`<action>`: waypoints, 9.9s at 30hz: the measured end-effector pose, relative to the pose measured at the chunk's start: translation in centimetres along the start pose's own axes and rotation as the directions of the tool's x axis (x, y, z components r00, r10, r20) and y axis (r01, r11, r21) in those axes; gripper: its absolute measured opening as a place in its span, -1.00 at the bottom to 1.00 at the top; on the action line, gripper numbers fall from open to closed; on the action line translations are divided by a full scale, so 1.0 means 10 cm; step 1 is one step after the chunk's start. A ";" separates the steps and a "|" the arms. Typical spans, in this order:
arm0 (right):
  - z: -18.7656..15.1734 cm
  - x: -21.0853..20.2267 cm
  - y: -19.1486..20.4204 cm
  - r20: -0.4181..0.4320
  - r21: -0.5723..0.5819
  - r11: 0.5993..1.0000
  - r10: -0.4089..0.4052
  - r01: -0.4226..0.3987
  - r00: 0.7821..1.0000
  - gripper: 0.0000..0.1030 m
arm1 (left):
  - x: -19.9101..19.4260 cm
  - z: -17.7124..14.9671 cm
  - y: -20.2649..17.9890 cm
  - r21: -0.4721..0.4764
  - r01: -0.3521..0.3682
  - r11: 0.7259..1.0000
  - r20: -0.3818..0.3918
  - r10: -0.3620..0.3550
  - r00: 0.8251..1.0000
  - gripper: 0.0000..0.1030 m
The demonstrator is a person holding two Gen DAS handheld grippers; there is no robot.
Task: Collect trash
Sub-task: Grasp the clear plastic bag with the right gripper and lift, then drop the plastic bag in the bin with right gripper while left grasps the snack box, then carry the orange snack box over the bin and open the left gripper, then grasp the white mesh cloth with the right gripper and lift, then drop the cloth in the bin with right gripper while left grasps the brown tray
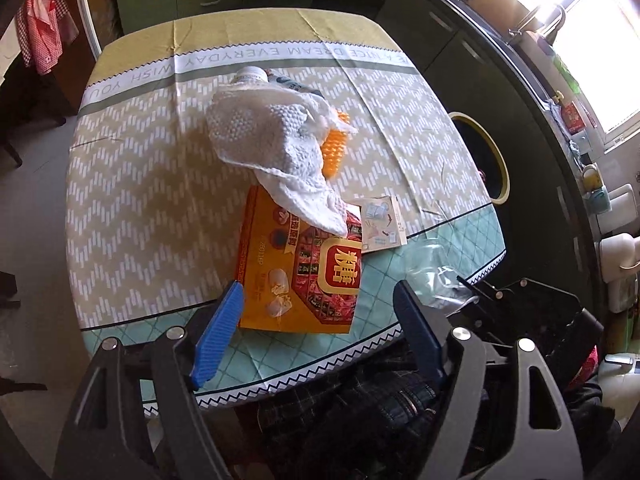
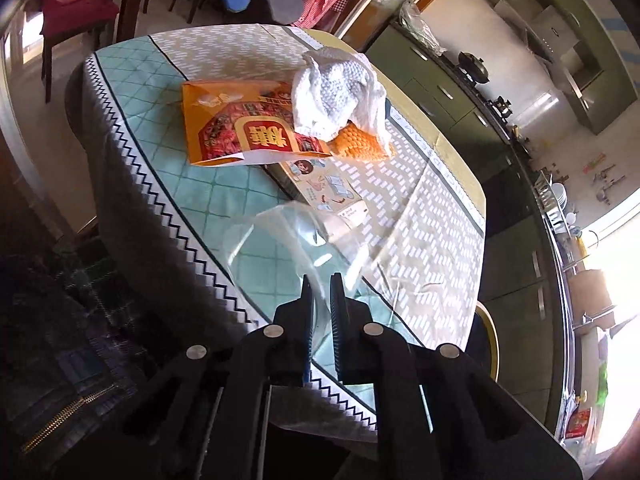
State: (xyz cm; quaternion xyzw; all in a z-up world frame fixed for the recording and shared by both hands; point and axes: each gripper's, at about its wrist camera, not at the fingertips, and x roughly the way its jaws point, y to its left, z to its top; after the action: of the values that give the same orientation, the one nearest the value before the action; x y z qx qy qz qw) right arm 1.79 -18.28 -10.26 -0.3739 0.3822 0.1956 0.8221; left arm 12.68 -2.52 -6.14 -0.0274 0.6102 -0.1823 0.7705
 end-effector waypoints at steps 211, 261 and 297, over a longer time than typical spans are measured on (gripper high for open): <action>-0.68 0.00 -1.90 0.082 0.450 0.853 0.255 -0.264 0.963 0.06 | -0.50 0.79 -1.34 0.300 -0.054 0.952 0.336 -0.052 0.941 0.59; 0.59 -0.34 -2.53 0.312 0.501 0.771 0.261 -0.392 0.913 -0.91 | 0.19 0.59 -0.81 0.360 -0.144 0.922 0.200 0.075 0.977 0.78; -0.69 -0.12 -2.89 0.167 0.680 0.679 0.222 -0.276 0.961 -0.91 | 1.52 1.19 -0.67 -0.066 -0.235 0.970 -0.345 0.199 0.918 0.38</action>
State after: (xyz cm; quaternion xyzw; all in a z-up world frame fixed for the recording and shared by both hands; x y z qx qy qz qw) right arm 15.26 -42.25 1.18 0.0264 0.4454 0.1601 0.8805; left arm 25.15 -15.65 -15.46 0.0310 0.7405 -0.0652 0.6682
